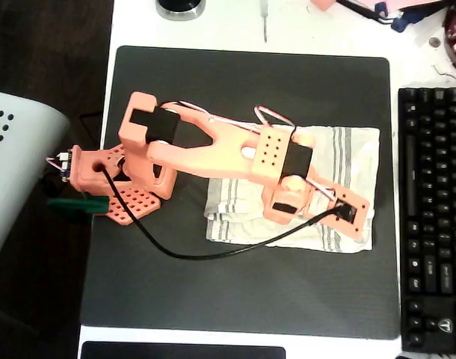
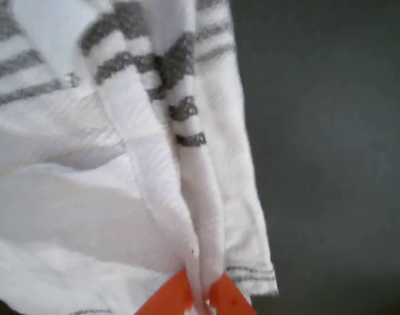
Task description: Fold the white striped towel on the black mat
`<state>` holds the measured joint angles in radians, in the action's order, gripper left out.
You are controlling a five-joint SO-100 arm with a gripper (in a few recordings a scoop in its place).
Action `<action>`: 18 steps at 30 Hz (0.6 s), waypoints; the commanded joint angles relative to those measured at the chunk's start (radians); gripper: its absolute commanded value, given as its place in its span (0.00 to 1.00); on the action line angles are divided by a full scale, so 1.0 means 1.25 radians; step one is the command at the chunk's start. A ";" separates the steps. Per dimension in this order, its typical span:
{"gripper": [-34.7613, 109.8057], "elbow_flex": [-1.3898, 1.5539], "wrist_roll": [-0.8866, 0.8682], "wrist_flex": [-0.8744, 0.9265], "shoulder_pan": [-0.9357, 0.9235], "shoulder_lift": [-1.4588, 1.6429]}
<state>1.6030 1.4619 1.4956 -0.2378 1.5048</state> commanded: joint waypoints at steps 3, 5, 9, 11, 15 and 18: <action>0.24 0.058 0.063 -0.107 -0.048 -0.016; 0.24 0.087 0.085 -0.168 -0.059 -0.042; 0.28 0.110 0.103 -0.201 -0.067 -0.081; 0.30 0.108 0.110 -0.200 -0.074 -0.082; 0.32 0.077 0.124 -0.163 -0.087 -0.027; 0.32 0.096 0.150 -0.134 -0.091 0.072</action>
<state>1.7211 1.6183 1.2962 -0.3390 1.4573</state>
